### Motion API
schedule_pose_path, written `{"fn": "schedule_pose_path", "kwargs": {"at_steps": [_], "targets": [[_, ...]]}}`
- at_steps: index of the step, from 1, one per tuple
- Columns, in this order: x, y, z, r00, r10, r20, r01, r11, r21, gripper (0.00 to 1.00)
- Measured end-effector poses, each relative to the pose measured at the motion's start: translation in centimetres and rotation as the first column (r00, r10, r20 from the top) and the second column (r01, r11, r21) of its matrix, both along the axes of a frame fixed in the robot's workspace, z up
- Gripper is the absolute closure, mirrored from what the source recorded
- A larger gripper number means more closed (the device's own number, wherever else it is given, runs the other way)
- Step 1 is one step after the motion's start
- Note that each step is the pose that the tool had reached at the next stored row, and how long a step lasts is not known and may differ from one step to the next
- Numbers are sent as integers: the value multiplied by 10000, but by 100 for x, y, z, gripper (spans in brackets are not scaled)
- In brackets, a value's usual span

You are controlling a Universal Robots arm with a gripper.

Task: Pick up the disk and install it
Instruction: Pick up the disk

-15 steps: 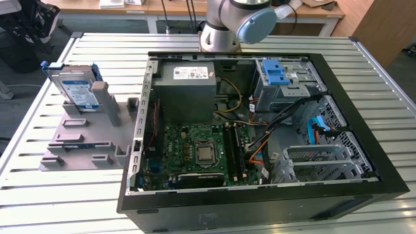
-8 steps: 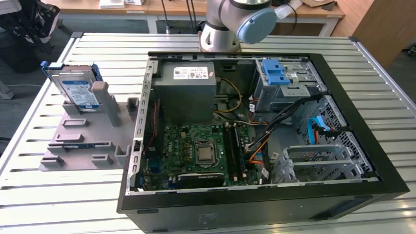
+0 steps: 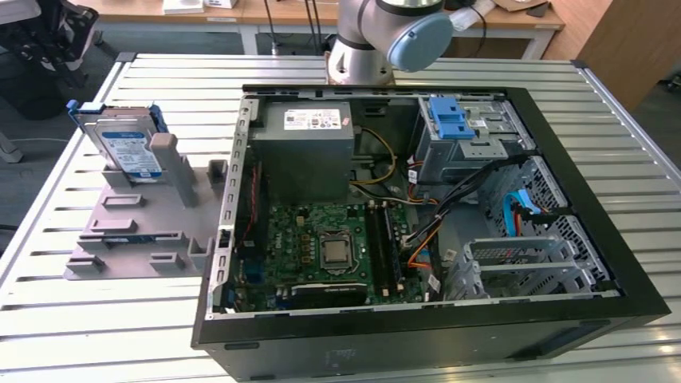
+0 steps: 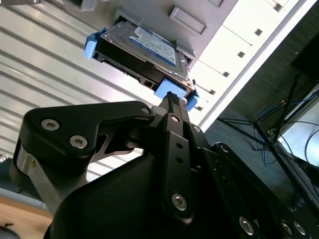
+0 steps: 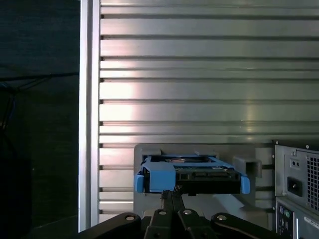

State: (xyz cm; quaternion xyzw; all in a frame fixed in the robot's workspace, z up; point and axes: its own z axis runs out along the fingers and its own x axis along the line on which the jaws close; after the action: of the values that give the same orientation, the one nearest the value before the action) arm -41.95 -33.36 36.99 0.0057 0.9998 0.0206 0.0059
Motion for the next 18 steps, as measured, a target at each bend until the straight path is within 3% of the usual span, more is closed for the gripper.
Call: {"fn": "schedule_pose_path", "kwargs": {"at_steps": [5, 10, 18], "targets": [[0, 0, 0, 9972, 749, 0, -749, 9972, 0, 89], [0, 0, 0, 9894, 1455, 0, -1455, 9894, -1, 89], [0, 0, 0, 9874, 1580, 0, -1580, 9874, 0, 89]]}}
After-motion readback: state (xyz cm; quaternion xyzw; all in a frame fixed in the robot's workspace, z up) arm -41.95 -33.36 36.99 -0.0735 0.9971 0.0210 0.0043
